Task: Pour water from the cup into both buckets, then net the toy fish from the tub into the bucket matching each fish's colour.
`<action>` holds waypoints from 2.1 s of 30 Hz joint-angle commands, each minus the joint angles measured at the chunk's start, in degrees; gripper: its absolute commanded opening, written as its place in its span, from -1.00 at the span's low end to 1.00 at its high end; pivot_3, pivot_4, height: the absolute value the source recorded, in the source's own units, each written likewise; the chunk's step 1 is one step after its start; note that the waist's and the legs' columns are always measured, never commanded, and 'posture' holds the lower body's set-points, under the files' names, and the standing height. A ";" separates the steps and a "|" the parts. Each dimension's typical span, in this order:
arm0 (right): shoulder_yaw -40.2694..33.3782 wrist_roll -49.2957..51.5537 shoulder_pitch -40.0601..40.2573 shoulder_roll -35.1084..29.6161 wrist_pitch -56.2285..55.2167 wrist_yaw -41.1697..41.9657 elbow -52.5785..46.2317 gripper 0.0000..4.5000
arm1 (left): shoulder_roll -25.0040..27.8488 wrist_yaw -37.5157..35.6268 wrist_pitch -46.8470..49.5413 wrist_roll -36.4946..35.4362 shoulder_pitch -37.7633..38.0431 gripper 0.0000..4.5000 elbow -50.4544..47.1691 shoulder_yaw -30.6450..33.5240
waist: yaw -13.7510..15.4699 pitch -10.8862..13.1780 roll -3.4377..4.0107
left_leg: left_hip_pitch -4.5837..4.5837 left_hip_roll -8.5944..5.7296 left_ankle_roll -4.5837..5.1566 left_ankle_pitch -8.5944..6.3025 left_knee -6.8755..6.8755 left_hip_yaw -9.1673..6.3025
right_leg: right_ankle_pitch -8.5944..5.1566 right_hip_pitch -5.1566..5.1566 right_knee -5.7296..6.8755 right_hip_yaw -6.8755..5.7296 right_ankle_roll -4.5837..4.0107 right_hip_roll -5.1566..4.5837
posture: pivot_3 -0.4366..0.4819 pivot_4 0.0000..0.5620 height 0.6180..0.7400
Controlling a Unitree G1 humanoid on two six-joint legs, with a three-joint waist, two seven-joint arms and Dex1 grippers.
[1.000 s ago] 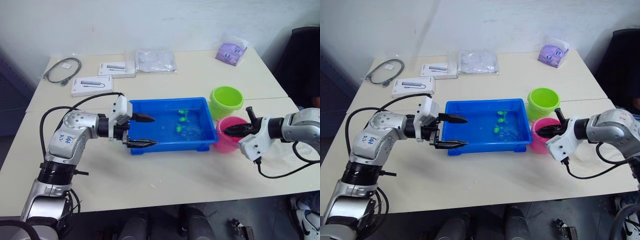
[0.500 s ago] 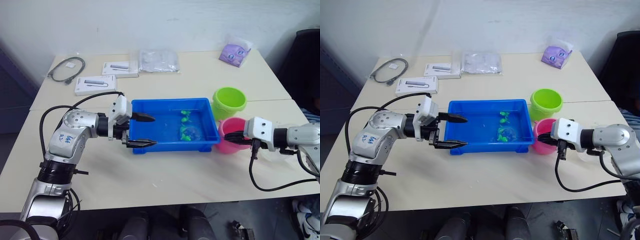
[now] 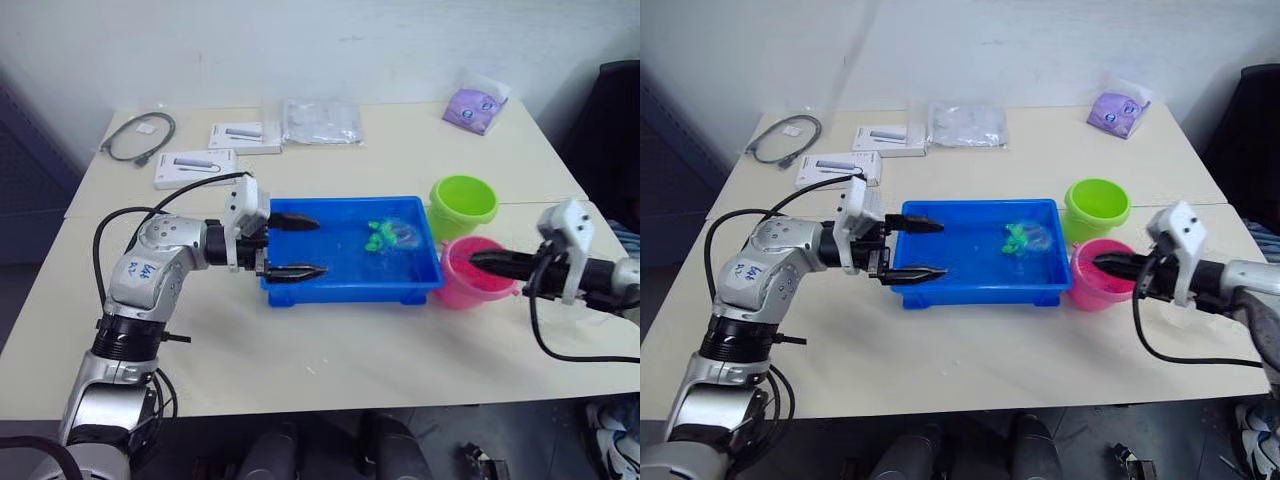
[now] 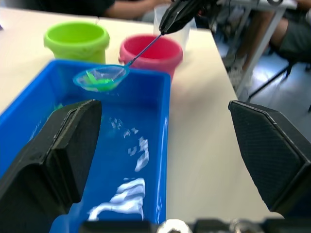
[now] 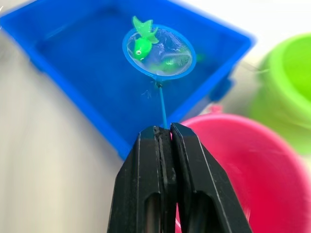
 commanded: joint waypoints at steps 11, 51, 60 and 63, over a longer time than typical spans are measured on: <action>9.53 -29.70 -6.38 -11.05 -22.72 -11.27 7.88 -1.00 | -3.44 1.85 -3.40 0.82 -3.30 1.00 2.36 0.14 | -0.34 -0.02 0.04 | 0.03 -0.03 0.00 0.00 -0.10 0.17 | 0.00 -0.09 0.02 0.12 0.00 0.04 | -0.05 -0.47 0.92; 22.70 -46.54 -21.65 -11.68 -70.64 -10.20 25.58 -1.00 | 1.57 -0.07 -5.69 4.60 0.64 1.00 2.83 -1.63 | -1.95 0.06 0.33 | 0.07 0.16 -0.01 0.00 -0.23 0.45 | 0.00 -0.23 -0.01 0.34 0.00 0.19 | -0.05 -0.47 0.92; 28.21 -53.71 -19.48 -6.04 -75.56 -7.66 19.74 -1.00 | 3.36 2.14 -3.45 4.09 5.42 1.00 -2.50 -0.50 | -0.84 0.07 0.33 | 0.04 0.03 -0.01 -0.01 -0.09 0.28 | 0.00 -0.15 -0.01 0.32 0.00 0.09 | -0.05 -0.47 0.92; 30.17 -57.24 -20.98 -4.71 -79.52 -8.48 22.58 -1.00 | 3.92 2.85 -2.37 3.71 6.13 1.00 -4.28 0.04 | -0.90 0.07 0.33 | 0.04 0.04 -0.01 0.00 -0.11 0.29 | 0.00 -0.16 0.00 0.30 0.00 0.11 | -0.05 -0.47 0.92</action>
